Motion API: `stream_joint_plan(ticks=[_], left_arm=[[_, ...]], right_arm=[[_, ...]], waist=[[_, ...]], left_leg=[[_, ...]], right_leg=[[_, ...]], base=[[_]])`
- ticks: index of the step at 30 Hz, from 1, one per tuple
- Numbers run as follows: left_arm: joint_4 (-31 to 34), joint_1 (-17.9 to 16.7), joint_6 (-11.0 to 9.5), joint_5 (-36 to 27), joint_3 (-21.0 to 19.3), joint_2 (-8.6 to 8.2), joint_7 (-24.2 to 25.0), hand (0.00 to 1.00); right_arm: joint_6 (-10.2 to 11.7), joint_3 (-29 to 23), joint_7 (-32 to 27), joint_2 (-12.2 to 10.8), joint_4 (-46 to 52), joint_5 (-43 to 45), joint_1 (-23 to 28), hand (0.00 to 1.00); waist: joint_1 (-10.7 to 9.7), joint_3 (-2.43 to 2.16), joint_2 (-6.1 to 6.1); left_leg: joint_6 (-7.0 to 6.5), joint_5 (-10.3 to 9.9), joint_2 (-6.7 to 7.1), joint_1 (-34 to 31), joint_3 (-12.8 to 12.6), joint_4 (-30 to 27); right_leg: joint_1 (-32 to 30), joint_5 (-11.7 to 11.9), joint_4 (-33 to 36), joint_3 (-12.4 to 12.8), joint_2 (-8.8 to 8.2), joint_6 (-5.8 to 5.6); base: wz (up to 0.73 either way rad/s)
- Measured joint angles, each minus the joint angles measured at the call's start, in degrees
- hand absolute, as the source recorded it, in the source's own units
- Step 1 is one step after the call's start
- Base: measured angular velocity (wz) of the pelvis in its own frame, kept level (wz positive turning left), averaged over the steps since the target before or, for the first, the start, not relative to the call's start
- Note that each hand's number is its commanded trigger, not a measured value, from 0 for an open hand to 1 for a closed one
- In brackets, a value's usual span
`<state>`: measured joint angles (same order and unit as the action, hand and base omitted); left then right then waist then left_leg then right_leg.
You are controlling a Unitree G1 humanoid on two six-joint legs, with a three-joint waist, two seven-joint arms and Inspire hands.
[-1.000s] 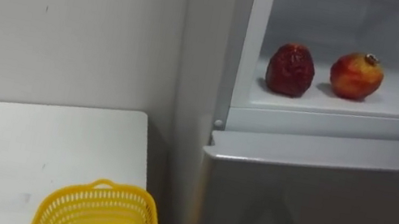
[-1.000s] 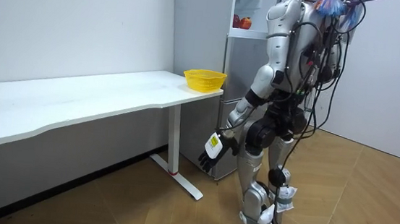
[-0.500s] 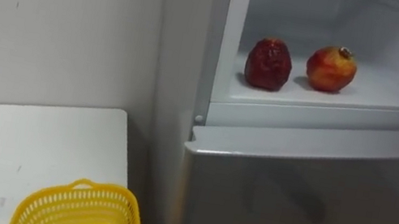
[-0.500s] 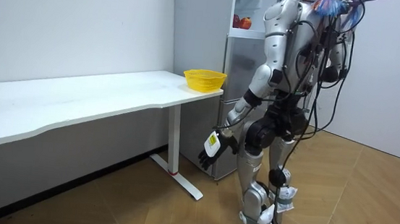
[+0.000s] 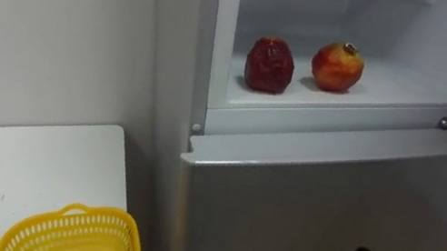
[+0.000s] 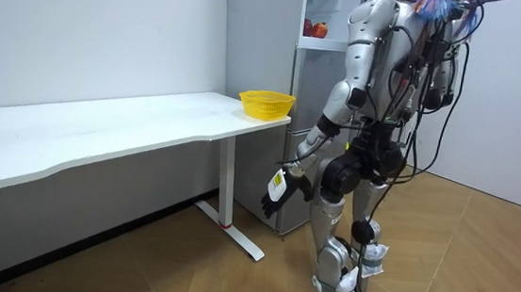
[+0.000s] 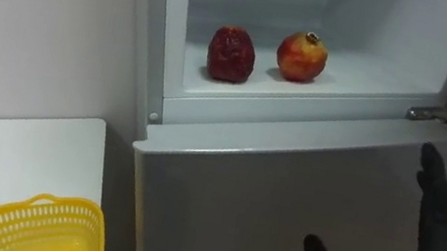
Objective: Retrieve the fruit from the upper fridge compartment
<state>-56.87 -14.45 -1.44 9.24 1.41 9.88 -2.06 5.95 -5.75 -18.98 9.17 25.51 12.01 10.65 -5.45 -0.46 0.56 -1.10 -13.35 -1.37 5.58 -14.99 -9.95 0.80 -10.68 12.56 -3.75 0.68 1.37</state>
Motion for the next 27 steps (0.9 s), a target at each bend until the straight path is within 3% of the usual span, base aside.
stream_joint_plan(ticks=[7,11,15,18,23,27], left_arm=[[-2.48,0.43,-0.48,0.34,1.13,1.44,-1.14,0.00],[-2.82,0.31,-0.45,0.53,0.70,2.06,-1.33,0.00],[-2.89,0.32,-0.35,4.22,-0.62,2.17,-1.25,0.00],[-3.34,0.56,-0.35,4.96,-0.55,2.17,-1.19,0.00],[-3.86,0.65,0.20,6.63,-0.46,2.16,0.53,0.00],[-3.68,0.97,1.47,8.78,-0.59,2.14,1.86,0.00]], right_arm=[[0.60,-0.27,-3.93,0.95,-0.06,-0.06,-3.51,0.00],[1.71,-2.61,-6.55,2.98,-1.68,-0.74,-7.31,0.00],[1.77,-3.62,-7.60,4.18,-2.33,-0.80,-10.71,0.00],[2.44,-3.62,-7.60,5.02,-2.39,-2.55,-12.43,0.00],[3.13,-3.88,-7.62,9.03,-6.54,-5.87,-16.53,0.00],[2.72,-4.03,-7.68,9.65,-9.87,-5.84,-19.35,0.00]], waist=[[0.14,0.61,-1.51],[1.04,0.22,-2.61],[1.43,0.25,-3.77],[1.48,0.41,-3.72],[2.58,0.54,-3.74],[3.11,0.56,-3.70]], left_leg=[[0.00,0.00,0.09,-0.12,1.17,-0.28],[0.00,0.00,0.08,-0.43,1.70,-0.28],[0.00,0.00,0.10,-0.85,2.50,-0.41],[-0.01,0.01,0.02,-0.77,2.81,-0.43],[-0.03,0.02,-0.05,-0.95,4.06,-0.45],[-0.05,0.03,-0.07,-1.48,4.67,-0.83]], right_leg=[[-0.08,-0.15,0.09,-1.12,-0.23,-0.01],[0.31,-0.05,0.09,-1.68,-0.26,0.04],[0.56,0.28,-0.72,-2.34,-0.30,-0.01],[1.04,0.39,-1.04,-2.89,-0.43,-0.04],[1.46,0.40,-1.03,-4.39,-0.72,-0.06],[1.36,0.40,-0.99,-4.96,-0.79,-0.06]], base=[[0.09],[0.06],[0.08],[0.08],[0.08],[0.09]])
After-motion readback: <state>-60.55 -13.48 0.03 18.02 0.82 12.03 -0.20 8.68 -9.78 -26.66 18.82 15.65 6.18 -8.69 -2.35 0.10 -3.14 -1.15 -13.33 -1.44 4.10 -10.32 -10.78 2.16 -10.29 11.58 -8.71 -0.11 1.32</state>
